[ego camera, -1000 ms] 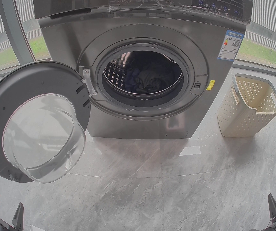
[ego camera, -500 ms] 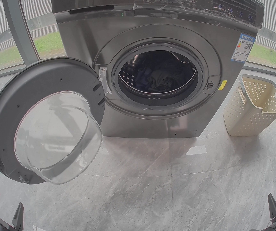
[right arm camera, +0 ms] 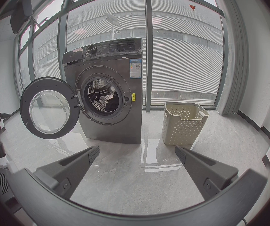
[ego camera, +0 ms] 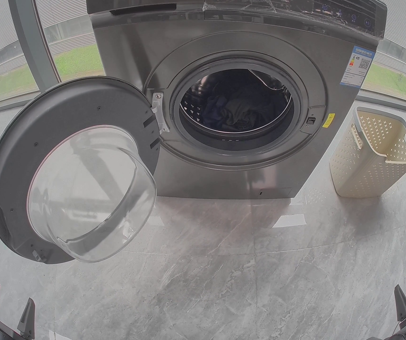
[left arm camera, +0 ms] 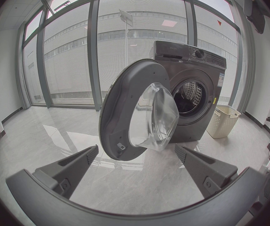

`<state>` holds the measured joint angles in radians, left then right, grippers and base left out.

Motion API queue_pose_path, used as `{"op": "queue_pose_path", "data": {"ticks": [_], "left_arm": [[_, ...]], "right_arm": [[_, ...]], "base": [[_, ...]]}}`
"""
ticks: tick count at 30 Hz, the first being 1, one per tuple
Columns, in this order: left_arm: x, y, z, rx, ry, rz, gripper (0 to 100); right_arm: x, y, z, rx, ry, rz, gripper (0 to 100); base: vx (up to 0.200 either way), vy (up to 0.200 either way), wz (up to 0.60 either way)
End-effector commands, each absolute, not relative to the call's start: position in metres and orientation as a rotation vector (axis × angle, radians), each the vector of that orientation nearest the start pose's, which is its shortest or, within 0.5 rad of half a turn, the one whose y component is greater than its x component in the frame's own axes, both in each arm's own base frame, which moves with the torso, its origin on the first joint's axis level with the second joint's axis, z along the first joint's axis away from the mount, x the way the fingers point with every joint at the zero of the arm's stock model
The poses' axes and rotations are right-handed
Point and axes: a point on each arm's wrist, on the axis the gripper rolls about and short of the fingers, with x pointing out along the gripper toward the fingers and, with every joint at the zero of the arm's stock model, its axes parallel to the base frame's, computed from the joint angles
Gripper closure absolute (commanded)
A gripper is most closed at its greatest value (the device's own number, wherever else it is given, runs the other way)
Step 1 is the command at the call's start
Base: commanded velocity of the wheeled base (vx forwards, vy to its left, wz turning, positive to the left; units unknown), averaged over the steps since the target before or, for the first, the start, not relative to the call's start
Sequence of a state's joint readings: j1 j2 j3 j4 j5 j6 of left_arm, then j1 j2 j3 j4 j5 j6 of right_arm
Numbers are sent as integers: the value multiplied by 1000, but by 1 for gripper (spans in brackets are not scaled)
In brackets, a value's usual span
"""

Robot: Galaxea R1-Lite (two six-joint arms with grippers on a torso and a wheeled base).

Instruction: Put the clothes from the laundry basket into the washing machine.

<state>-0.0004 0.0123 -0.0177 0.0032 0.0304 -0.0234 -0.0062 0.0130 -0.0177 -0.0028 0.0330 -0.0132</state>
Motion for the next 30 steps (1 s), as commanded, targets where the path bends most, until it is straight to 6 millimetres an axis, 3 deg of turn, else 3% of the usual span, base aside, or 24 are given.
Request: {"op": "queue_pose_path", "data": {"ticks": [1, 16, 30], "left_arm": [[-23, 1, 76, -24, 6, 31, 0], [-23, 1, 76, -29, 6, 29, 0], [-23, 1, 76, -9, 4, 25, 0]], "right_arm": [[-22, 1, 76, -14, 6, 28, 0], [-22, 1, 76, -14, 6, 28, 0], [-22, 1, 76, -6, 6, 25, 0]], "base": [[0, 200, 0], [0, 200, 0], [0, 0, 0]]}}
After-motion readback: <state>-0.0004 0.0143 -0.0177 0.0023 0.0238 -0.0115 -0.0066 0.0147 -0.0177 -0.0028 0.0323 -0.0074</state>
